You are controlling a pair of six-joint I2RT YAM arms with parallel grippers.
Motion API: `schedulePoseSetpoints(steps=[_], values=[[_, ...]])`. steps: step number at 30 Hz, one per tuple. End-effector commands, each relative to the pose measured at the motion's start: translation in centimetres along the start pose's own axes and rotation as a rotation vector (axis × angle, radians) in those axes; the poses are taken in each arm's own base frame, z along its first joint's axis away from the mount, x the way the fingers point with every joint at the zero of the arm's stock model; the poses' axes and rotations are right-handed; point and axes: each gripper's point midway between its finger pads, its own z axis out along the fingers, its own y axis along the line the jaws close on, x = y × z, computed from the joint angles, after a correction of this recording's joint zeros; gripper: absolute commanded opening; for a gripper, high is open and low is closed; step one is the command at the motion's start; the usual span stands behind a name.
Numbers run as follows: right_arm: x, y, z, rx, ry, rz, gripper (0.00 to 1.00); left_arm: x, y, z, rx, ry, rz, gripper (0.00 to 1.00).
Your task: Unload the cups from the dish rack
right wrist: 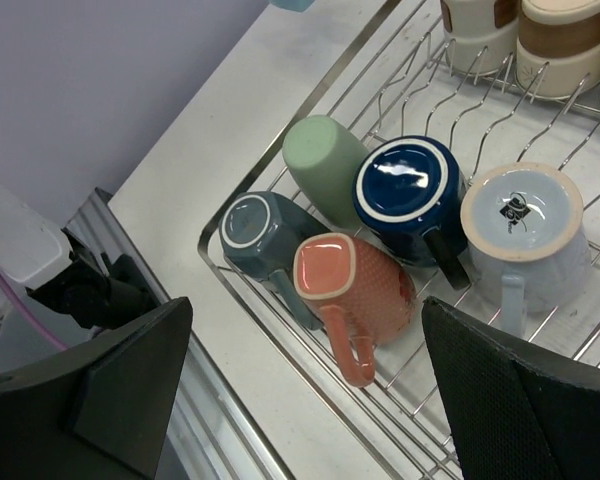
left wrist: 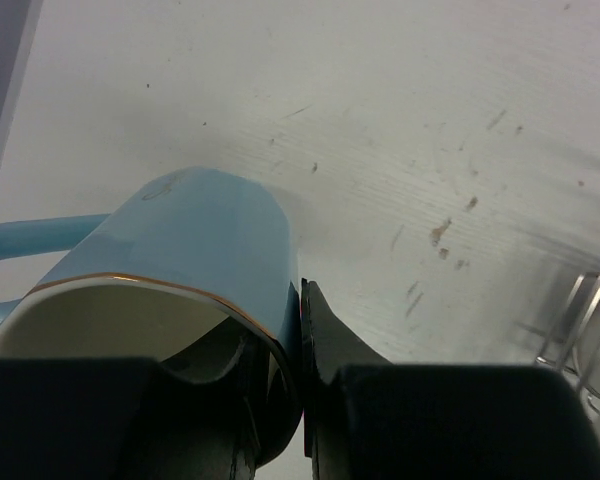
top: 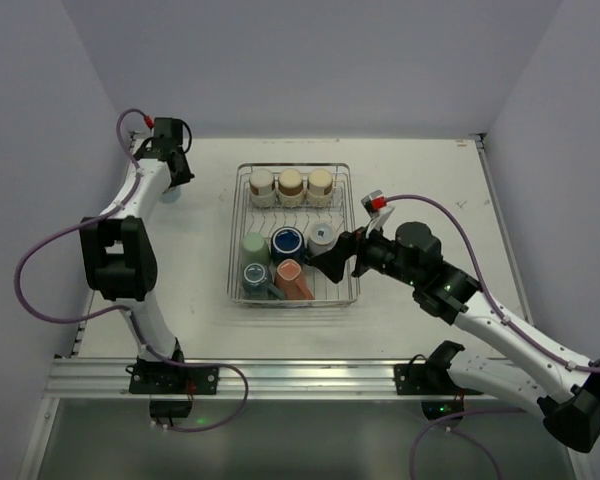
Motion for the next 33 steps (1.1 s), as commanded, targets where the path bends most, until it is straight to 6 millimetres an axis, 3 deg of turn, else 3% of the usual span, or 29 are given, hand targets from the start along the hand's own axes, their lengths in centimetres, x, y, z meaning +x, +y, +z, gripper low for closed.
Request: schedulePoseSetpoints(steps=[1, 8, 15, 20, 21, 23, 24, 28, 30, 31, 33], values=[[1.0, -0.5, 0.2, 0.009, 0.034, -0.03, 0.99, -3.1, 2.3, 1.2, -0.054, -0.047, -0.008, 0.0], [1.6, -1.2, 0.6, 0.037, 0.055, -0.031, 0.99, -1.9, 3.9, 5.0, -0.097, 0.045, 0.01, 0.0], [2.0, -1.3, 1.0, 0.05, 0.079, -0.043, 0.99, -0.9, 5.0, 6.2, -0.112, 0.08, 0.009, 0.35], [2.5, -0.8, 1.4, 0.039, 0.114, -0.058, 0.99, -0.7, 5.4, 6.0, -0.104, 0.076, -0.004, 0.53], [2.7, -0.8, 1.5, 0.036, 0.123, -0.063, 0.99, -1.2, 5.4, 5.4, -0.096, 0.061, -0.014, 0.63], [2.9, -0.1, 1.6, 0.019, 0.145, -0.082, 0.99, -2.2, 4.7, 4.5, -0.055, 0.032, -0.038, 0.74], [3.3, -0.1, 1.9, 0.018, 0.162, -0.096, 0.99, -3.5, 4.2, 3.2, -0.018, -0.007, -0.056, 0.84], [3.7, 0.6, 2.9, 0.048, 0.203, -0.167, 0.99, -6.0, 3.0, -0.5, 0.078, -0.1, -0.117, 0.98], [5.4, 0.6, 3.7, 0.079, 0.272, -0.201, 0.99, -6.8, 2.5, -2.9, 0.132, -0.155, -0.151, 1.0], [4.8, 0.6, 4.1, 0.105, 0.265, -0.217, 0.99, -6.8, 1.8, -3.6, 0.176, -0.162, -0.165, 1.0], [5.9, 0.4, 4.7, 0.148, 0.303, -0.249, 0.99, -6.6, 1.6, -5.8, 0.227, -0.202, -0.187, 1.0]])
